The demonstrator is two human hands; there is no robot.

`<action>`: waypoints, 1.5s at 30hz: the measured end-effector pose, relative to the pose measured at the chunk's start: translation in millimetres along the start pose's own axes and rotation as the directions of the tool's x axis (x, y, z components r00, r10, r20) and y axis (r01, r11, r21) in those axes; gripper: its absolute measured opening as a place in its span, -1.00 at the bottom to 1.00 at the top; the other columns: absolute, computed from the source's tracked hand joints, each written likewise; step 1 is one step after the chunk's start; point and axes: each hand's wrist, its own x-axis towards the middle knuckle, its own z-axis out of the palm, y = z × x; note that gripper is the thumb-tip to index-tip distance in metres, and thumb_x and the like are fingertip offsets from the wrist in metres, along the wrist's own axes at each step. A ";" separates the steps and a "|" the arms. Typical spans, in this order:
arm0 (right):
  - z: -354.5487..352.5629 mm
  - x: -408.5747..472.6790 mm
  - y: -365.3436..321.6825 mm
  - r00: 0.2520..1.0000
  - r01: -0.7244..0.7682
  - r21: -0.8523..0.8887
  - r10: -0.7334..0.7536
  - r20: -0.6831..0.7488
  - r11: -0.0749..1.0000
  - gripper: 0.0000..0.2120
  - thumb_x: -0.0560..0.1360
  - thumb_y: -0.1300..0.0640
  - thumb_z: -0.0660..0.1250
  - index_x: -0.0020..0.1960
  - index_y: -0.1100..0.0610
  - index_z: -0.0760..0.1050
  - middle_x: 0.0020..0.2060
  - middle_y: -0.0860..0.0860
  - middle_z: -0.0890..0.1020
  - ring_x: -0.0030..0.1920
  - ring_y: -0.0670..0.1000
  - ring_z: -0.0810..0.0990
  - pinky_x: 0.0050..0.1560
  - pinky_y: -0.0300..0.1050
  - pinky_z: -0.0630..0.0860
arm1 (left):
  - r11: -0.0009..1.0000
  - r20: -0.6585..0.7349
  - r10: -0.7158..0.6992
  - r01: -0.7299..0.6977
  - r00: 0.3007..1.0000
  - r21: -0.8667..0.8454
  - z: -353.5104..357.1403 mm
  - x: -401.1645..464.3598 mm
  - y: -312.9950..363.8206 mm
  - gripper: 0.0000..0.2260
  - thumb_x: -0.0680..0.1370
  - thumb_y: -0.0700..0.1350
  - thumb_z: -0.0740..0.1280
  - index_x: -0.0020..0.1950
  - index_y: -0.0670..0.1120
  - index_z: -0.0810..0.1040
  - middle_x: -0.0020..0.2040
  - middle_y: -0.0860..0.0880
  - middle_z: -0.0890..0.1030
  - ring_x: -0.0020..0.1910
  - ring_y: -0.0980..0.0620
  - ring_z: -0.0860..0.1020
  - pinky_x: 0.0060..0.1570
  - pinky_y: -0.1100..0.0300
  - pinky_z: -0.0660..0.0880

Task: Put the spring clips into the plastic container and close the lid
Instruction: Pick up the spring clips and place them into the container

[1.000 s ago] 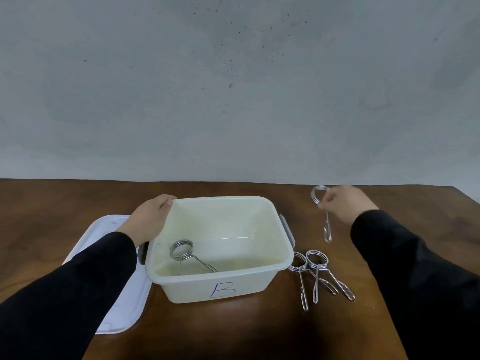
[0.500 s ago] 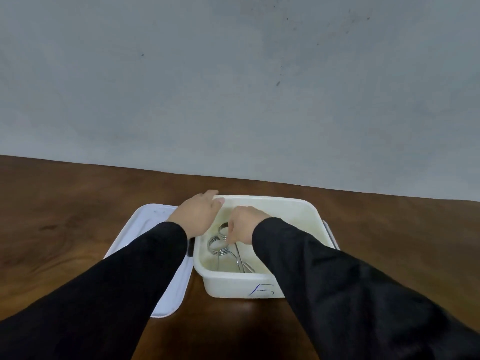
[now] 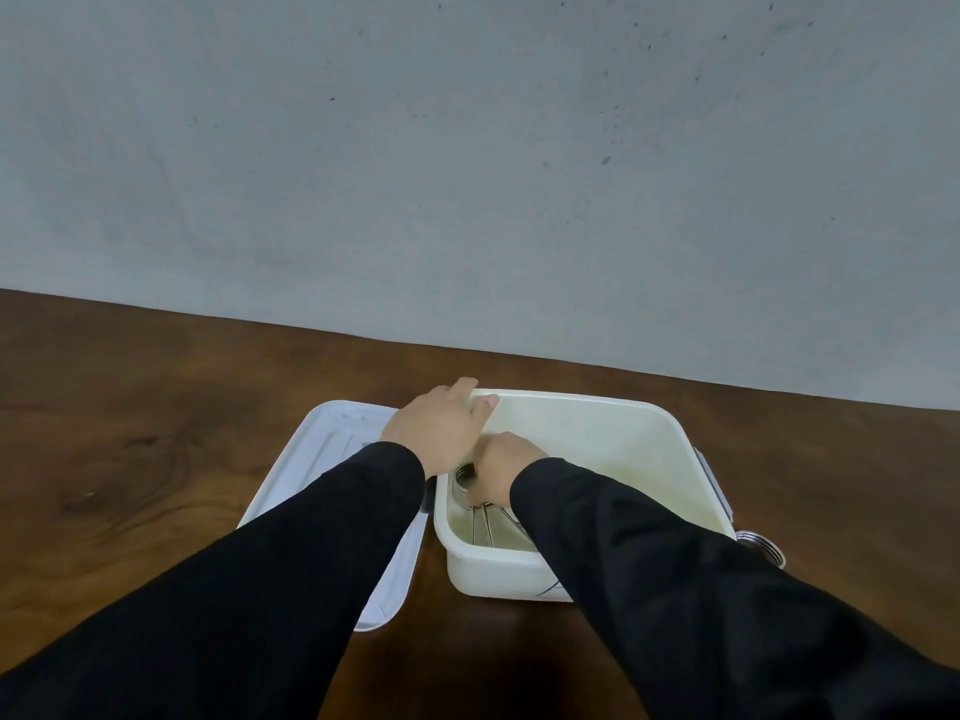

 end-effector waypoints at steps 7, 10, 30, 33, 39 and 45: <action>0.4 -3.6 -0.9 1.000 -0.010 -0.001 0.010 0.028 1.000 -0.53 0.47 -0.02 0.47 0.28 0.18 0.52 0.10 0.14 0.66 0.07 0.17 0.63 0.20 0.01 0.54 | 1.000 0.000 -0.001 0.001 1.000 0.028 0.3 0.0 0.3 -0.51 0.66 0.18 -0.04 0.52 0.01 0.25 0.34 -0.13 0.52 0.27 -0.14 0.50 0.21 0.00 0.42; -2.9 -6.8 0.0 0.999 -0.015 0.006 0.014 0.031 1.000 -0.59 0.47 -0.02 0.45 0.23 0.19 0.56 0.03 0.14 0.67 0.02 0.16 0.64 0.17 0.02 0.57 | 0.998 0.010 0.006 -0.006 1.000 0.060 -1.3 -0.1 1.1 -0.49 0.65 0.20 -0.04 0.53 0.01 0.24 0.36 -0.13 0.50 0.29 -0.14 0.48 0.23 -0.04 0.43; -15.6 -150.8 262.8 0.850 -0.492 0.255 0.522 -0.066 0.833 -0.74 0.54 -0.05 0.38 0.11 0.09 0.61 0.05 0.02 0.67 0.06 0.02 0.63 0.10 -0.09 0.55 | 0.993 -0.065 -0.013 0.020 0.998 0.113 15.6 2.2 19.7 -0.42 0.64 0.19 0.07 0.58 -0.09 0.19 0.58 -0.18 0.22 0.50 -0.23 0.24 0.46 -0.09 0.21; 6.9 -158.6 271.2 0.829 -0.557 0.181 0.556 0.061 0.811 -0.67 0.54 -0.06 0.39 0.19 0.13 0.60 0.13 0.04 0.66 0.14 0.05 0.62 0.17 -0.09 0.53 | 0.993 -0.082 -0.012 0.021 0.997 0.117 16.9 2.2 18.3 -0.42 0.64 0.19 0.08 0.58 -0.09 0.21 0.56 -0.18 0.24 0.49 -0.23 0.27 0.45 -0.06 0.20; 26.9 -151.4 273.1 0.798 -0.589 0.273 0.601 0.048 0.761 -0.70 0.48 -0.02 0.45 0.10 0.17 0.65 0.03 0.06 0.69 0.07 0.07 0.64 0.13 -0.05 0.58 | 0.993 -0.095 -0.009 0.020 0.995 0.114 15.9 0.3 20.8 -0.45 0.64 0.17 0.10 0.56 -0.09 0.25 0.54 -0.16 0.29 0.47 -0.23 0.30 0.43 -0.06 0.23; 29.6 -141.0 272.9 0.760 -0.632 0.236 0.650 0.002 0.738 -0.77 0.46 0.03 0.42 -0.04 0.19 0.63 -0.11 0.06 0.69 0.00 0.11 0.67 -0.10 -0.13 0.56 | 0.996 -0.099 -0.002 0.011 0.995 0.091 14.8 -2.5 21.8 -0.46 0.64 0.15 0.11 0.55 -0.11 0.28 0.52 -0.16 0.34 0.45 -0.22 0.33 0.42 -0.06 0.27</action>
